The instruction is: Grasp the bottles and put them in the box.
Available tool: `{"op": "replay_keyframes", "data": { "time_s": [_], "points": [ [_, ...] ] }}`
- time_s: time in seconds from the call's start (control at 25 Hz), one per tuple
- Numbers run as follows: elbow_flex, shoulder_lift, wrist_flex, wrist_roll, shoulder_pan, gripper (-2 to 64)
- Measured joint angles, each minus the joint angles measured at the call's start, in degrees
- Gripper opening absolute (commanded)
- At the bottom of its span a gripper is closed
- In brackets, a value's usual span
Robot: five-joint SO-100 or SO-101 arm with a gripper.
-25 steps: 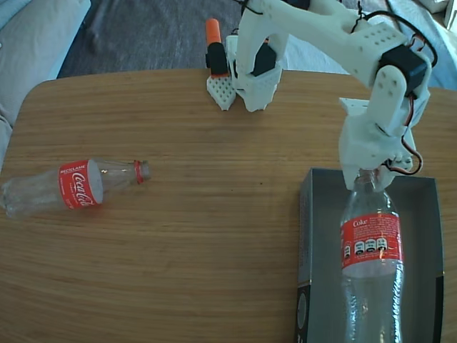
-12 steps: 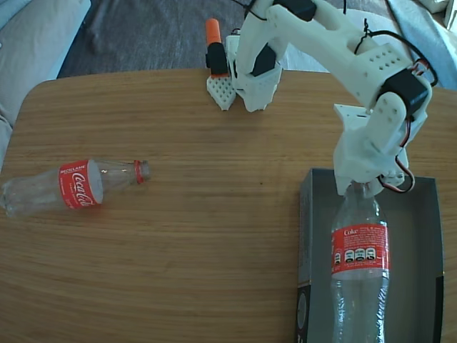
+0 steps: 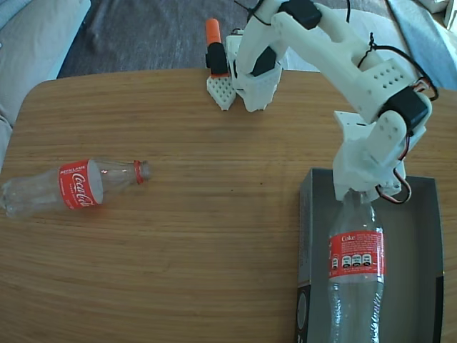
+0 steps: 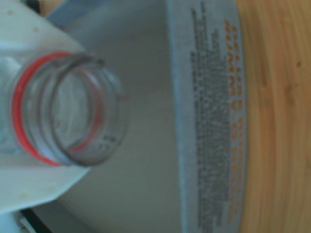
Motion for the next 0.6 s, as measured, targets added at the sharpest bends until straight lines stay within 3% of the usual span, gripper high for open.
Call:
{"op": "replay_keyframes", "data": {
  "time_s": [0.6],
  "points": [
    [4.92, 0.0, -3.87, 0.0, -0.09, 0.1]
  ]
}}
